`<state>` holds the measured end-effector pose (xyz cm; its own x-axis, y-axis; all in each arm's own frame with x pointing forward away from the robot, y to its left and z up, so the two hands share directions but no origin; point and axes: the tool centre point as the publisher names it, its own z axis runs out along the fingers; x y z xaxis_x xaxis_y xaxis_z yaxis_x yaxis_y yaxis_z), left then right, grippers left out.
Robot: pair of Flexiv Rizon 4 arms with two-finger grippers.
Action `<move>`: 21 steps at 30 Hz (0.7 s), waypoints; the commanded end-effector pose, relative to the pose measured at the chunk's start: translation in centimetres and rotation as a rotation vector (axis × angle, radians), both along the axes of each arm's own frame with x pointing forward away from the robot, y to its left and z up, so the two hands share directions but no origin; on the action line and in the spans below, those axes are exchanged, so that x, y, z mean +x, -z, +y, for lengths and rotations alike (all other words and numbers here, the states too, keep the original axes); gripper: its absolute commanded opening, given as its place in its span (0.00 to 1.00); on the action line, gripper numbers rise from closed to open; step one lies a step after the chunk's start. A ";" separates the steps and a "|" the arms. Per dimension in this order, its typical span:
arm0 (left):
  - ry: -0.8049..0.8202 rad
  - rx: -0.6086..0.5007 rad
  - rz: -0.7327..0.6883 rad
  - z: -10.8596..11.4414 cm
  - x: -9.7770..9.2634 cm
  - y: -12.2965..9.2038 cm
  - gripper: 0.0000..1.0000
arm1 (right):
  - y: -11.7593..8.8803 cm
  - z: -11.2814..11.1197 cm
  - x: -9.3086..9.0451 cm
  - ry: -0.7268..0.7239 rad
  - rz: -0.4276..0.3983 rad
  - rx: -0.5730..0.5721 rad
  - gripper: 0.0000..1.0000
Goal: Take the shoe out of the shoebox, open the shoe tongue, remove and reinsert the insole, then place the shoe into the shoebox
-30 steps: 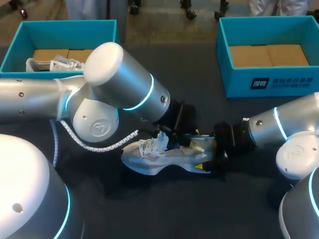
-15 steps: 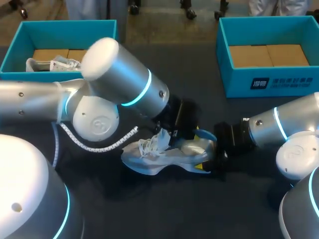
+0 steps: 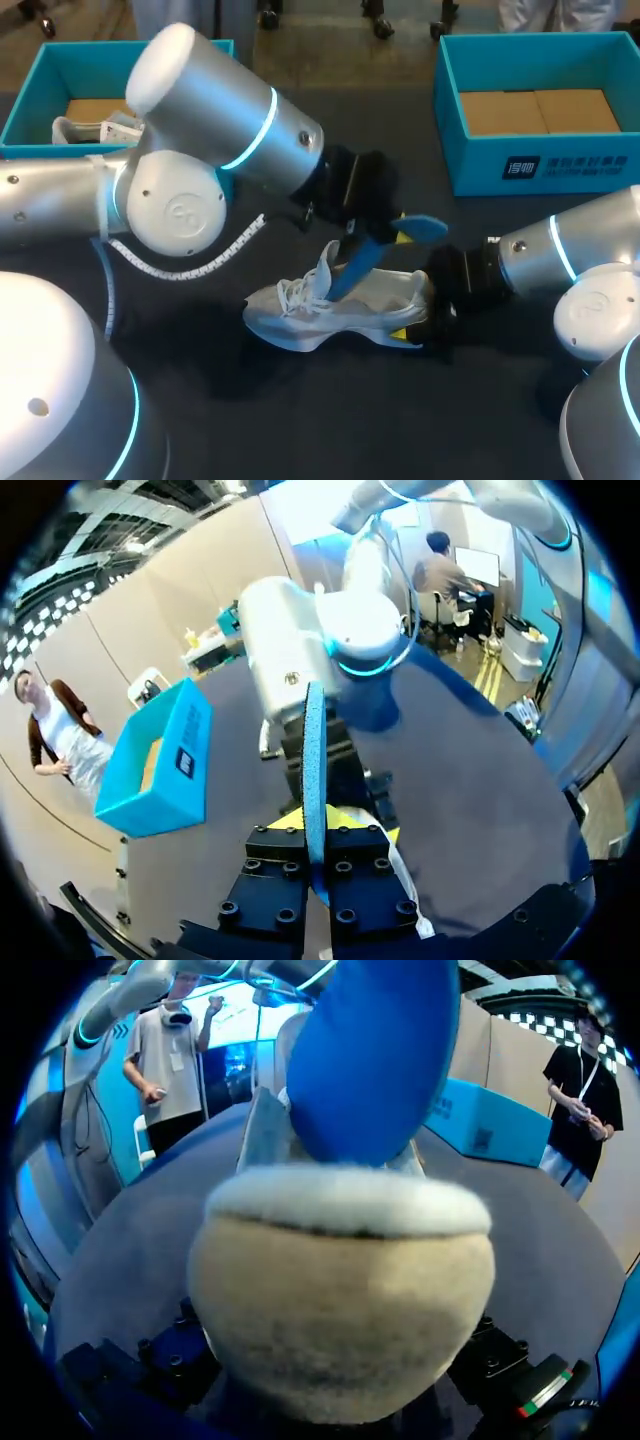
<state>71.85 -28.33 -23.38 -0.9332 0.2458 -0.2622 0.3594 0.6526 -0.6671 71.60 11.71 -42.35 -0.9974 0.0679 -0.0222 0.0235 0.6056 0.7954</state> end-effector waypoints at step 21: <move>0.115 -0.363 0.091 -2.3 -1.2 -12.7 0.00 | 0.1 0.2 -0.2 0.001 -0.001 -0.004 0.00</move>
